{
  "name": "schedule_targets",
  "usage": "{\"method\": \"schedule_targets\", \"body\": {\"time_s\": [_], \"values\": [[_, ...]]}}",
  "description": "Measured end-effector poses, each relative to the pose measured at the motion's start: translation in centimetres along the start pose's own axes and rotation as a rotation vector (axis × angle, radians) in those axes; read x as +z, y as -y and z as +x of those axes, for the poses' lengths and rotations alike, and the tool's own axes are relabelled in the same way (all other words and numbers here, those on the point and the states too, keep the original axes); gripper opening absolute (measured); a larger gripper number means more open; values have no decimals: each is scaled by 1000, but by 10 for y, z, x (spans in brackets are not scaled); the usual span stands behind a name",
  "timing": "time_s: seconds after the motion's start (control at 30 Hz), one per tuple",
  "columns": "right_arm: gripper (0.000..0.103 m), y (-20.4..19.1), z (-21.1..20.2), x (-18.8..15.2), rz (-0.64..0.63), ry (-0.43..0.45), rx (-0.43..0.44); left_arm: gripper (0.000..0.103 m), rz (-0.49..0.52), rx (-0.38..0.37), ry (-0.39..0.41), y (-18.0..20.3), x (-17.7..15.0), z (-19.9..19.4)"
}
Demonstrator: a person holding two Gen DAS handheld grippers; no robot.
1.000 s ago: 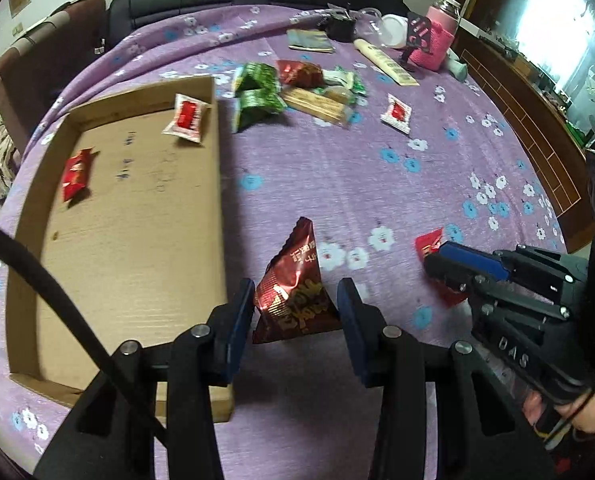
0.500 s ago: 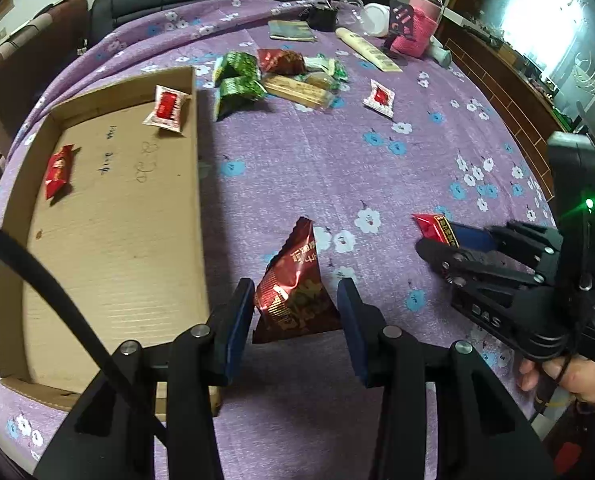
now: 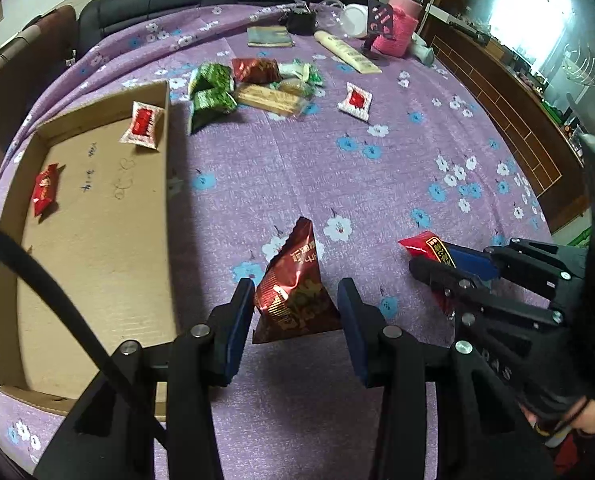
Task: Organize snacks
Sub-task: 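Carry both held snacks over the cardboard tray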
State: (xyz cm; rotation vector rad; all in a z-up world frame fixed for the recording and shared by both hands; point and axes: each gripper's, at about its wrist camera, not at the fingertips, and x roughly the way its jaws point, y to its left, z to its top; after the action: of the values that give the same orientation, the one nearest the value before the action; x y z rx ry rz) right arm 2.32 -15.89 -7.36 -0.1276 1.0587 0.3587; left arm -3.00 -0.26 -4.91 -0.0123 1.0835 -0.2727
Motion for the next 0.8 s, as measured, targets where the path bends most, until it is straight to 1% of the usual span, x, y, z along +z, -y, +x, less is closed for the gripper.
{"method": "schedule_targets", "body": {"time_s": [0.13,0.2,0.27,0.37,0.6,0.8], "values": [[16,-25,-13,17,-36,44,47,45,-16,4,33,-12,3,-15],[16,-37,-15,25,-57,61,54,43,-39,22,56,-23,3,-24],[16,-50,-16,36,-72,76,83,45,-64,32,74,-37,4,-31],[16,-68,-14,48,-98,91,111,45,-101,58,92,-61,4,-41],[16,-119,3,79,-171,114,167,46,-194,131,115,-122,5,-54],[16,-151,20,98,-189,126,195,46,-247,189,131,-161,11,-59]]}}
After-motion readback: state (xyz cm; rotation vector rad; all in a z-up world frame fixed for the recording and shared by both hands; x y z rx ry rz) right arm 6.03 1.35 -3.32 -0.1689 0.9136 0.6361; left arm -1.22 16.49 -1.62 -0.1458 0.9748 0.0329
